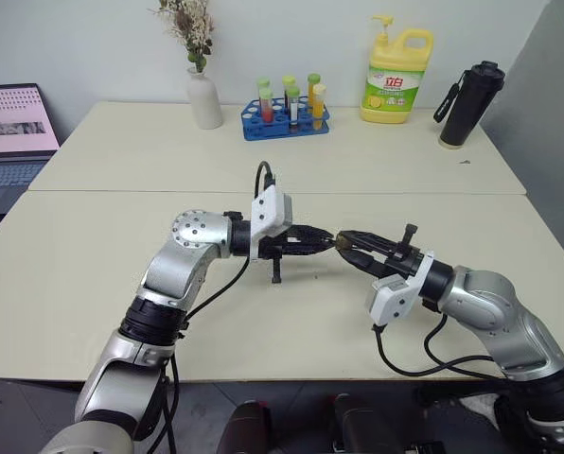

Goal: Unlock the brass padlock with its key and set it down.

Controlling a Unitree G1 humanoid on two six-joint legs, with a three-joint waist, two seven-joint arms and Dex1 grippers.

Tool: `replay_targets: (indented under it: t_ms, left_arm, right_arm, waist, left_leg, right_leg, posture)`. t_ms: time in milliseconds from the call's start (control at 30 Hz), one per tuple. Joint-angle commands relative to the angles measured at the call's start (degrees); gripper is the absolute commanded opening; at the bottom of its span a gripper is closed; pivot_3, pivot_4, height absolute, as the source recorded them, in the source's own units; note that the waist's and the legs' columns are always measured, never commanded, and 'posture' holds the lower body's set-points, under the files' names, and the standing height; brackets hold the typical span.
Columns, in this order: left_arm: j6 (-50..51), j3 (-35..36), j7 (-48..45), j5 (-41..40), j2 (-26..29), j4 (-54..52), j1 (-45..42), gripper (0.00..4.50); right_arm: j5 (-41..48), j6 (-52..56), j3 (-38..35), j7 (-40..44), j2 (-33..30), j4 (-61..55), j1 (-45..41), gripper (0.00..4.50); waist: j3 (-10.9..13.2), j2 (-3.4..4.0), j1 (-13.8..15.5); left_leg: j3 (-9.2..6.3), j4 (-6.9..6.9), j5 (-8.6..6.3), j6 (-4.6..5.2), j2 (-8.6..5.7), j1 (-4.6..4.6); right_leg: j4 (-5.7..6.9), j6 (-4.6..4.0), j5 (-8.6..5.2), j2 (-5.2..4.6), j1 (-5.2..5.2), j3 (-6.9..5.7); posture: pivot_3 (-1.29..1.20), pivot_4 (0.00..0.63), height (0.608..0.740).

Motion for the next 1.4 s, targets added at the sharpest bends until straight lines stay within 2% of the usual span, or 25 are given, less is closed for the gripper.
replay_targets:
  t_ms: [33, 200, 233, 333, 600, 1167, 1400]
  left_arm:
    - [5.7, 2.9, 1.0, -3.5, 0.5, -1.0, -2.3, 1.75]
    - [22.7, 5.2, -2.7, -13.8, 4.8, -4.9, -2.5, 3.31]
    - [24.9, 5.7, -3.3, -15.7, 5.3, -5.8, -2.5, 3.36]
    - [30.4, 6.4, -2.8, -19.1, 6.1, -7.6, -2.5, 3.36]
    - [26.5, 3.4, 1.7, -14.3, 4.7, -8.0, -2.4, 3.36]
    - [24.8, 2.4, 3.2, -12.9, 0.6, -5.5, -3.8, 3.36]
    - [25.9, 1.2, 1.3, -13.0, 1.6, -5.7, -3.4, 1.17]
  right_arm:
    - [0.8, -1.8, -0.4, -0.7, 0.3, -1.5, -0.9, 0.94]
    - [0.8, -2.1, -0.5, -0.6, 0.3, -1.4, -0.9, 0.94]
    - [0.8, -2.1, -0.5, -0.6, 0.3, -1.3, -1.0, 0.94]
    - [1.0, -2.3, -0.4, -0.4, 0.3, -1.2, -1.2, 0.94]
    - [1.1, -2.6, 0.1, 0.0, 0.8, -1.5, -1.6, 0.94]
    - [1.1, -2.9, 0.8, 0.5, 1.1, -2.4, -2.1, 0.94]
    - [0.8, -3.1, 0.6, 0.2, 1.1, -2.8, -2.3, 0.94]
  waist:
    - [0.0, 0.0, 0.0]
    - [0.0, 0.0, -0.2]
    - [0.0, 0.0, -0.2]
    - [0.0, 0.0, -0.1]
    - [0.0, 0.0, 0.0]
    - [0.0, 0.0, 0.0]
    - [0.0, 0.0, 0.0]
  left_leg:
    - [-0.01, 0.0, 0.0, 0.0, 0.01, 0.0]
    - [0.0, -0.01, 0.0, 0.0, 0.04, 0.02]
    - [-0.03, -0.01, 0.0, 0.0, 0.05, 0.02]
    - [-0.04, 0.0, 0.0, -0.01, 0.04, 0.0]
    - [-0.05, 0.03, 0.01, -0.01, 0.03, 0.01]
    - [-0.05, 0.03, 0.01, -0.01, 0.03, 0.01]
    - [-0.05, 0.03, 0.01, -0.01, 0.02, 0.01]
  right_leg:
    - [0.0, 0.0, 0.0, 0.0, 0.0, 0.0]
    - [0.01, 0.0, 0.0, 0.01, 0.0, 0.01]
    - [0.01, 0.0, 0.0, 0.01, 0.0, 0.0]
    - [0.01, 0.01, 0.0, -0.02, 0.0, 0.01]
    - [0.01, -0.02, 0.01, -0.03, 0.03, 0.05]
    - [0.01, -0.03, 0.02, -0.03, 0.03, 0.05]
    - [0.01, -0.04, 0.02, -0.03, 0.03, 0.06]
  posture:
    - [0.0, 0.15, 0.74]
    - [0.0, 0.15, 0.74]
    - [0.0, 0.15, 0.74]
    - [0.0, 0.15, 0.74]
    - [0.0, 0.15, 0.74]
    - [0.0, 0.15, 0.74]
    - [0.0, 0.15, 0.74]
